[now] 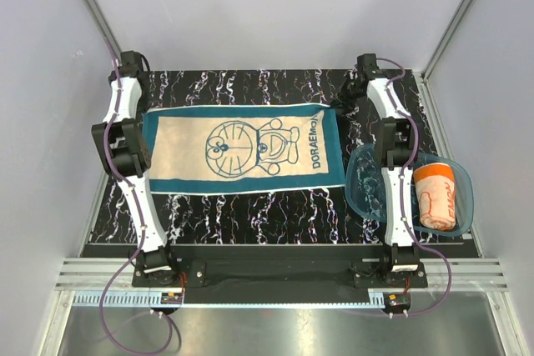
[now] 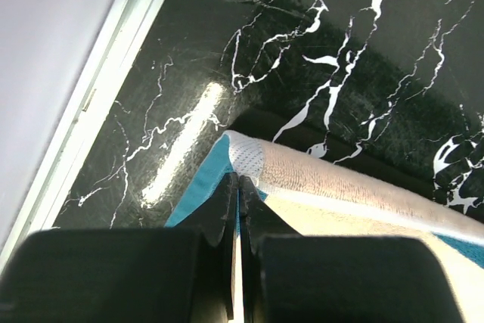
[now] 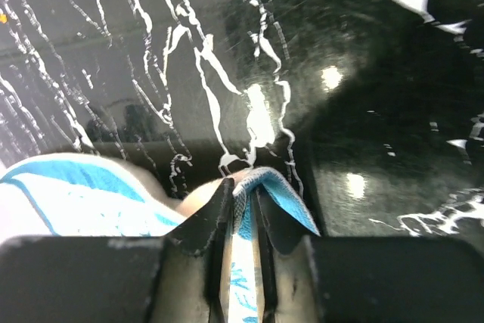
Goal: Roll the towels
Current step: Flatten the towel, then fold the towel
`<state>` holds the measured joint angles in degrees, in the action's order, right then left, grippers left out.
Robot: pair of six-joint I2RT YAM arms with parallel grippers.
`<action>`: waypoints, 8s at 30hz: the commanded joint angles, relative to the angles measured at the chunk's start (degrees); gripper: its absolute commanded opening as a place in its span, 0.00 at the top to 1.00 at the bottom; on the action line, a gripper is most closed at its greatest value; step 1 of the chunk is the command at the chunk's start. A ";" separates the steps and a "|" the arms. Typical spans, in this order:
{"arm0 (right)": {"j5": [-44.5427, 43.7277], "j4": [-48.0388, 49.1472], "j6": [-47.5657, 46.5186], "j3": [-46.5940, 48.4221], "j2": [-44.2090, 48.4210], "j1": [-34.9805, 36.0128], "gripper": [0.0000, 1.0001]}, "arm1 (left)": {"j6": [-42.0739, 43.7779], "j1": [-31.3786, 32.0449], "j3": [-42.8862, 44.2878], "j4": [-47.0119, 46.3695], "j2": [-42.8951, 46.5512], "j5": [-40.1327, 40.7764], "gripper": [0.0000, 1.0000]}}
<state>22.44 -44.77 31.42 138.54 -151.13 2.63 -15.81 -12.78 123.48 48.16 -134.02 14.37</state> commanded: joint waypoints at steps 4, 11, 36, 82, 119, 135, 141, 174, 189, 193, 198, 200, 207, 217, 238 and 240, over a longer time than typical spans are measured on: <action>4.72 2.93 0.48 2.61 0.31 0.36 0.74 | 0.78 -0.32 -0.78 -4.39 4.81 -1.98 1.00; 6.21 3.64 0.92 3.40 1.01 0.35 0.89 | 1.22 -0.32 -1.58 -5.45 7.54 -2.42 1.00; 14.74 3.46 0.84 -6.16 10.93 0.09 1.00 | -1.58 -4.97 -22.64 -16.25 30.47 -6.54 1.00; 6.40 19.37 -3.38 -79.56 52.26 5.10 1.00 | -7.57 -16.67 -66.18 -25.31 51.93 -5.59 1.00; -9.69 7.86 -10.77 -75.79 57.35 4.84 0.36 | -8.97 -18.95 -66.26 -21.09 54.21 -0.05 0.26; -6.97 8.56 -9.01 -68.40 49.45 4.84 0.34 | -7.92 3.25 -69.43 -19.34 77.05 0.57 0.16; -6.88 11.99 -7.34 -72.00 47.34 6.15 0.46 | -10.02 18.97 -71.01 -16.70 81.10 1.97 0.16; -17.59 5.67 -11.38 -71.92 53.92 2.38 1.00 | -6.95 38.53 -74.18 -10.19 86.64 3.13 0.11; -21.02 -4.79 -8.13 -56.47 59.82 9.63 1.00 | -5.81 38.53 -68.81 -10.37 89.10 -4.79 0.07; -19.89 -4.98 -3.57 -47.24 56.22 17.83 1.00 | -4.93 38.27 -70.22 -8.79 91.21 0.38 0.04; -18.84 -3.39 0.04 -35.74 47.71 27.06 1.00 | -3.09 32.65 -73.11 -7.47 94.90 1.63 0.03; -17.43 -1.55 1.45 -32.91 45.50 30.67 1.00 | -2.03 30.02 -74.96 -8.17 97.70 2.15 0.03; -15.67 -3.47 2.59 -10.09 30.75 39.99 1.00 | -4.22 29.65 -77.95 -10.28 106.06 14.09 0.02; -10.93 -2.09 5.75 7.53 16.14 45.97 1.00 | -5.37 29.39 -77.69 -9.05 108.17 18.68 0.01; -4.42 15.68 10.50 10.70 5.58 51.95 1.00 | -5.19 29.39 -78.13 -9.14 108.27 18.41 0.01; -4.16 16.56 10.77 10.70 4.71 52.21 1.00 | -5.11 29.39 -78.13 -9.23 108.35 18.15 0.01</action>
<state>16.27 -33.45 40.91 146.52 -145.40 53.93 -20.86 16.80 45.36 41.06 -25.82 31.33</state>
